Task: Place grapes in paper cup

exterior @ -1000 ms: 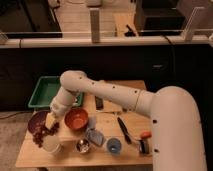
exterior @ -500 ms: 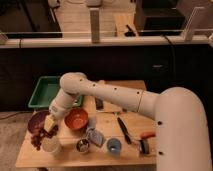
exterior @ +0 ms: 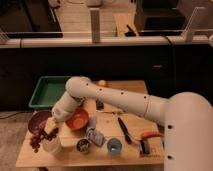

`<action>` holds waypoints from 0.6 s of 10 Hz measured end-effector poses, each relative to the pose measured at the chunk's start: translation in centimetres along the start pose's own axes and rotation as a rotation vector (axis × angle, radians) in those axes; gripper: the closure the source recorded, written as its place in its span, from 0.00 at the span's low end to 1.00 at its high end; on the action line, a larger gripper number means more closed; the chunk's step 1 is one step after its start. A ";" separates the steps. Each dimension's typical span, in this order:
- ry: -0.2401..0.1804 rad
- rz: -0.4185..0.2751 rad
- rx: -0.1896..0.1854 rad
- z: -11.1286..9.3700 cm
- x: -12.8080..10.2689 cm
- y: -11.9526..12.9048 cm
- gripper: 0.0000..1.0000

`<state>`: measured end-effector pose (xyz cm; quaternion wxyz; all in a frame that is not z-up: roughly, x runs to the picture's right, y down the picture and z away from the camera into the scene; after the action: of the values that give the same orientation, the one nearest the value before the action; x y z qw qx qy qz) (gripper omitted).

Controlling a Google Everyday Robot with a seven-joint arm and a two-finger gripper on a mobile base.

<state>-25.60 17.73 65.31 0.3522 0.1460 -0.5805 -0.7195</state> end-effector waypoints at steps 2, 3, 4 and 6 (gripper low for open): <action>0.013 0.015 -0.001 -0.1 -0.3 0.1 0.65; 0.018 0.024 -0.001 -0.2 -0.5 0.1 0.53; 0.020 0.034 0.001 -0.4 -0.7 0.2 0.44; 0.015 0.046 0.007 -0.6 -0.9 0.5 0.25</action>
<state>-24.46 17.84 65.43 0.3725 0.1391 -0.5834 -0.7082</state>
